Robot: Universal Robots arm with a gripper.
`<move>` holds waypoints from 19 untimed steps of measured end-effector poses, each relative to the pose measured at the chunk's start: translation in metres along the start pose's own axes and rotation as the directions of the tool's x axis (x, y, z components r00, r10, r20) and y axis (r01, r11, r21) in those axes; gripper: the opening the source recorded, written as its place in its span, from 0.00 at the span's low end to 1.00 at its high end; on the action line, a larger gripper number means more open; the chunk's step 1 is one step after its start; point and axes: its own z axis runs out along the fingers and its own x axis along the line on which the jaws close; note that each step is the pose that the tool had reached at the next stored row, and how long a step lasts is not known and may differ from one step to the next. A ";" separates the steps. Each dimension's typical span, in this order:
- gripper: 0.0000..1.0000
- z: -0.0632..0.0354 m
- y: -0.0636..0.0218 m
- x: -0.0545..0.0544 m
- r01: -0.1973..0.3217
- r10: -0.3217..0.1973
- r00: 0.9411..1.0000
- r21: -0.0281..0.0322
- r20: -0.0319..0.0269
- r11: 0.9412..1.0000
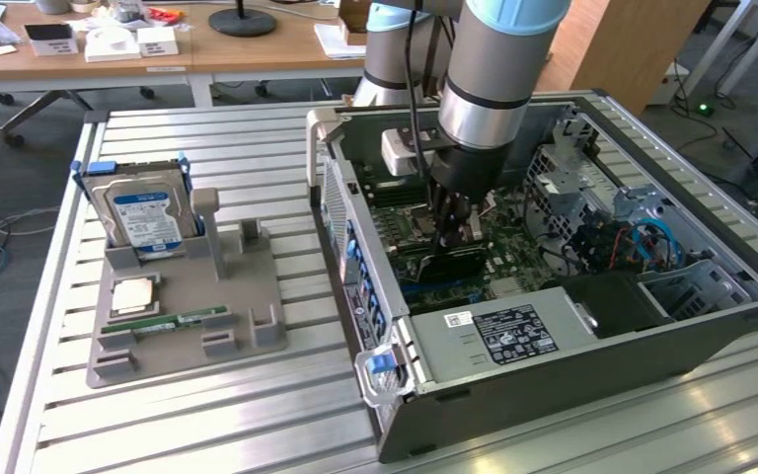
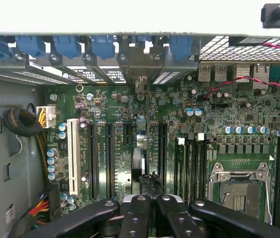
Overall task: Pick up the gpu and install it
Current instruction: 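Press down on the gpu until it lock into place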
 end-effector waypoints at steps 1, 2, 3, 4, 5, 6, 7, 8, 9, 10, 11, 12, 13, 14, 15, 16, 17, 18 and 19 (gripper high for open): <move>0.11 0.0000 0.0000 0.000 0.000 0.000 1.000 0.000 0.000 1.000; 0.11 0.0001 0.0000 0.000 0.000 0.000 1.000 0.000 0.000 1.000; 0.11 0.0003 0.0001 0.000 0.000 0.000 1.000 0.000 0.000 1.000; 0.11 0.0004 0.0002 0.000 0.000 0.000 1.000 0.000 0.000 1.000; 0.11 0.0004 0.0003 0.000 0.000 0.000 1.000 0.000 0.000 1.000; 0.11 0.0004 0.0003 0.000 0.000 0.000 1.000 0.000 0.000 1.000; 0.11 0.0004 0.0003 0.000 0.000 0.000 1.000 0.000 0.000 1.000; 0.11 0.0004 0.0003 0.000 0.000 0.000 1.000 0.000 0.000 1.000; 0.11 0.0004 0.0003 0.000 0.000 0.000 1.000 0.000 0.000 1.000; 0.11 0.0005 0.0006 0.000 0.000 0.000 1.000 0.000 0.000 1.000; 0.11 0.0005 0.0008 0.000 0.000 0.000 1.000 0.000 0.000 1.000; 0.11 0.0006 0.0011 0.000 0.000 0.000 1.000 0.000 0.000 1.000; 0.11 0.0007 0.0013 0.000 0.000 0.000 1.000 0.000 0.000 1.000; 0.11 0.0007 0.0014 0.000 0.000 0.000 1.000 0.000 0.000 1.000; 0.11 0.0007 0.0015 0.000 0.000 0.000 1.000 0.000 0.000 1.000; 0.11 0.0007 0.0015 0.000 0.000 0.000 1.000 0.000 0.000 1.000; 0.11 0.0008 0.0015 0.000 0.000 0.000 1.000 0.000 0.000 1.000; 0.11 0.0008 0.0016 0.000 0.000 0.000 1.000 0.000 0.000 1.000; 0.11 0.0008 0.0016 0.000 0.000 0.000 1.000 0.000 0.000 1.000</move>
